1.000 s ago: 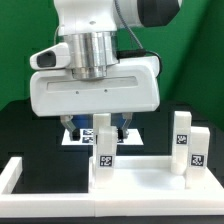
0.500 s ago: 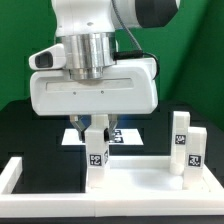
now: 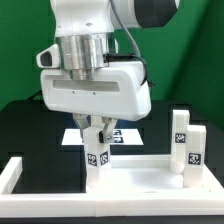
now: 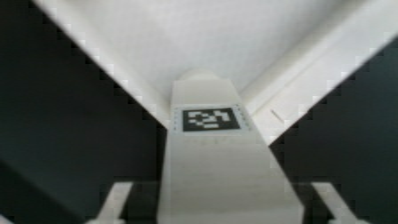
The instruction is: Assemble desk
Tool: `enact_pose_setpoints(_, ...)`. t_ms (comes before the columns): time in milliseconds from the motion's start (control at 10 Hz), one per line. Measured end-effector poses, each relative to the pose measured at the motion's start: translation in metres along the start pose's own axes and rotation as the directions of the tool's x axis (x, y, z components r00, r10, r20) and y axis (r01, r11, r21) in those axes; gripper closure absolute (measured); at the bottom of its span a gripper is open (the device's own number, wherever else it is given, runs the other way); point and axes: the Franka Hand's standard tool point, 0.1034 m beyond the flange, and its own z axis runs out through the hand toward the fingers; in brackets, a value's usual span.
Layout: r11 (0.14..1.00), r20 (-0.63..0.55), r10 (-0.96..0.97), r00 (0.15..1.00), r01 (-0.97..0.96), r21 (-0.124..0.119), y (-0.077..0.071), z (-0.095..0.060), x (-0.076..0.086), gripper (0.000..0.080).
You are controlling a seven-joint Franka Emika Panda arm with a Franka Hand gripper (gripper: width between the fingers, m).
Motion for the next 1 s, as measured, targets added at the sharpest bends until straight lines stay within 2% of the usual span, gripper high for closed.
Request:
enact_pose_setpoints(100, 0.987, 0.015, 0.159, 0.987, -0.159, -0.006, -0.0032, 0.0012, -0.0020, 0.0511)
enact_pose_setpoints(300, 0.865, 0.037, 0.501, 0.865, -0.501, 0.000, -0.0071, 0.0029, -0.0036, 0.0509)
enact_pose_setpoints(500, 0.788, 0.046, 0.615, 0.787, -0.616, -0.001, -0.0069, 0.0025, -0.0037, 0.0509)
enact_pose_setpoints(700, 0.782, 0.045, 0.622, 0.782, -0.623, -0.002, -0.0069, 0.0026, -0.0037, 0.0509)
enact_pose_setpoints(800, 0.815, 0.040, 0.578, 0.815, -0.579, -0.002, -0.0070, 0.0036, -0.0050, 0.0430)
enact_pose_setpoints(900, 0.900, 0.018, 0.437, 0.899, -0.436, -0.017, -0.0059, 0.0063, -0.0102, 0.0430)
enact_pose_setpoints(1000, 0.963, 0.009, 0.269, 0.963, -0.268, -0.027, -0.0056, 0.0065, -0.0115, 0.0240)
